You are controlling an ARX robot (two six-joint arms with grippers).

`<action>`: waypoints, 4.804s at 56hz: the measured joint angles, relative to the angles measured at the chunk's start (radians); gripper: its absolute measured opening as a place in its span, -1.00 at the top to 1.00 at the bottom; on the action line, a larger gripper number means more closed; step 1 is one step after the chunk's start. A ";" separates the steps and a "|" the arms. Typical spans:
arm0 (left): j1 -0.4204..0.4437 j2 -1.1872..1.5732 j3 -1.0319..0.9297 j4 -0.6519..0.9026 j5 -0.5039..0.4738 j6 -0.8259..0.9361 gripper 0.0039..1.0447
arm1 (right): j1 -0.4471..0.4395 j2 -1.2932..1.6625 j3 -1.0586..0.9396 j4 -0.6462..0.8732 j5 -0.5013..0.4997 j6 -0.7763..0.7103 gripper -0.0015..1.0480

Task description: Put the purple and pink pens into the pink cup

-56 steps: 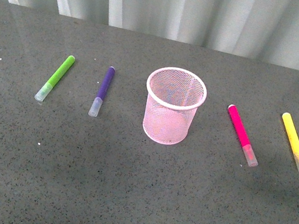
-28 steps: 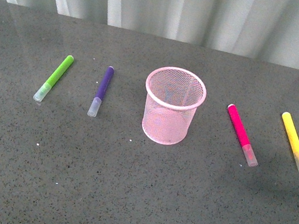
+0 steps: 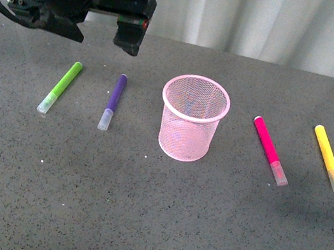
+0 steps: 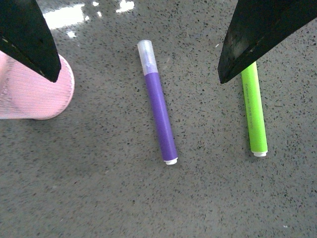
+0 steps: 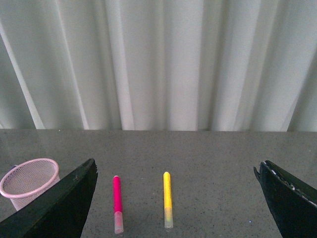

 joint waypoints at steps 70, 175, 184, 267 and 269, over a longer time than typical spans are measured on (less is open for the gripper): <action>-0.049 0.359 0.232 0.047 -0.097 0.030 -0.87 | 0.000 0.000 0.000 0.000 0.000 0.000 -0.86; -0.188 -0.132 -0.278 0.954 -0.045 -0.443 0.76 | 0.000 0.000 0.000 0.000 0.000 0.000 -0.86; -0.245 -0.099 -0.364 1.152 -0.089 -0.504 0.76 | 0.000 0.000 0.000 0.000 0.000 0.000 -0.86; 0.029 -0.398 -0.466 0.907 0.201 -0.373 -0.88 | 0.000 0.000 0.000 0.000 0.000 0.000 -0.86; 0.060 -0.435 -0.476 0.885 0.236 -0.367 -0.88 | 0.000 0.000 0.000 0.000 0.000 0.000 -0.86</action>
